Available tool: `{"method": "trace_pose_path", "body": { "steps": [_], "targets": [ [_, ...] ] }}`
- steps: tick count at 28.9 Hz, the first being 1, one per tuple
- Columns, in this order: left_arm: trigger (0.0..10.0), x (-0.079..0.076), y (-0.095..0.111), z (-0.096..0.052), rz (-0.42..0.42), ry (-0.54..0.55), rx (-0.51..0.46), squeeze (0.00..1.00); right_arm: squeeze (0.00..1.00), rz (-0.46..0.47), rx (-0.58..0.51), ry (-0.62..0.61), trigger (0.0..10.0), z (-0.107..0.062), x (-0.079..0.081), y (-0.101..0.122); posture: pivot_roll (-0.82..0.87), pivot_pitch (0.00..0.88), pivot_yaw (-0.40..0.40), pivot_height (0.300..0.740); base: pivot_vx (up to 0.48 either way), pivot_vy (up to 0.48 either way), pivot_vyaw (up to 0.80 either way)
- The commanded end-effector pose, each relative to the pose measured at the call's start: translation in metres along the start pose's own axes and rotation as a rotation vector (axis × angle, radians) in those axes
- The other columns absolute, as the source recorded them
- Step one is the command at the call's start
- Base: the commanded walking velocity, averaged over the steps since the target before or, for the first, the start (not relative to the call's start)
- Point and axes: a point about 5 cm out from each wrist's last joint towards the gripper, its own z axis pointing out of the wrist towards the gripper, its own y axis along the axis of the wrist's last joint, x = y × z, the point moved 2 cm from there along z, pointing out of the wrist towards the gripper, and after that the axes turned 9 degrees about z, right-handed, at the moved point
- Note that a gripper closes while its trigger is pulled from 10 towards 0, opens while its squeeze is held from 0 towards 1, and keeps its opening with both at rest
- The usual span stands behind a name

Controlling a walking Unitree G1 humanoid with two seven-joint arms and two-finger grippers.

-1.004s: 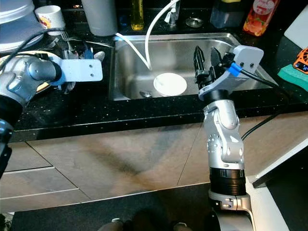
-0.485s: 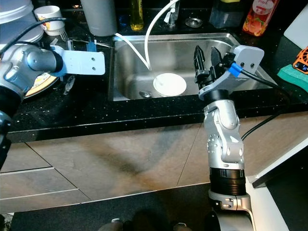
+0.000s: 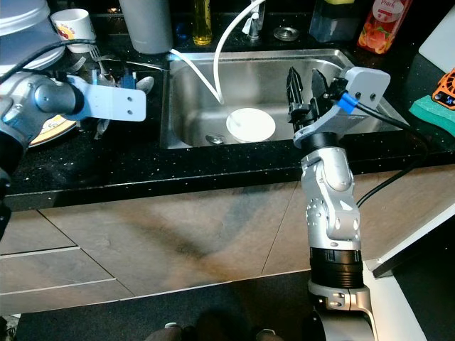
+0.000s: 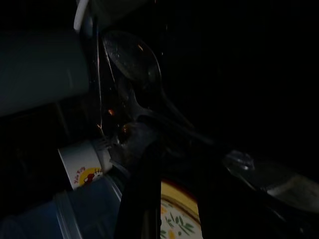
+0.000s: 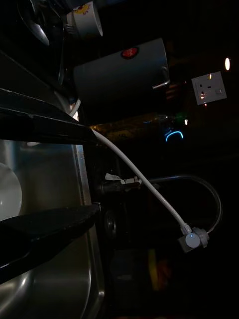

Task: Kitchen organization

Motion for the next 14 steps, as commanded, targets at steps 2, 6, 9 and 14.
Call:
{"method": "trace_pose_path", "body": {
  "steps": [2, 6, 9, 14],
  "targets": [
    [10.0, -0.003, -0.013, -0.004, 0.009, -0.020, 0.040, 0.00, 0.00, -0.003, -0.007, 0.001, 10.0, 0.000, -0.001, 0.001, 0.17, 0.084, 0.006, 0.740, 0.000, 0.000, 0.00],
    [10.0, -0.007, -0.014, -0.002, 0.008, -0.031, 0.048, 0.00, 0.00, -0.003, -0.007, 0.001, 10.0, 0.000, -0.001, 0.002, 0.17, 0.088, 0.005, 0.740, 0.000, 0.000, 0.00],
    [10.0, -0.007, -0.016, -0.002, 0.010, -0.017, 0.066, 0.00, 0.00, -0.007, -0.007, -0.001, 10.0, -0.001, -0.001, 0.003, 0.16, 0.095, 0.006, 0.740, 0.000, 0.000, 0.00],
    [10.0, 0.009, -0.026, -0.013, 0.047, 0.031, 0.103, 0.00, 0.00, -0.009, -0.002, -0.006, 10.0, -0.002, -0.003, 0.002, 0.17, 0.102, 0.007, 0.740, 0.000, 0.000, 0.00]
  ]
}}
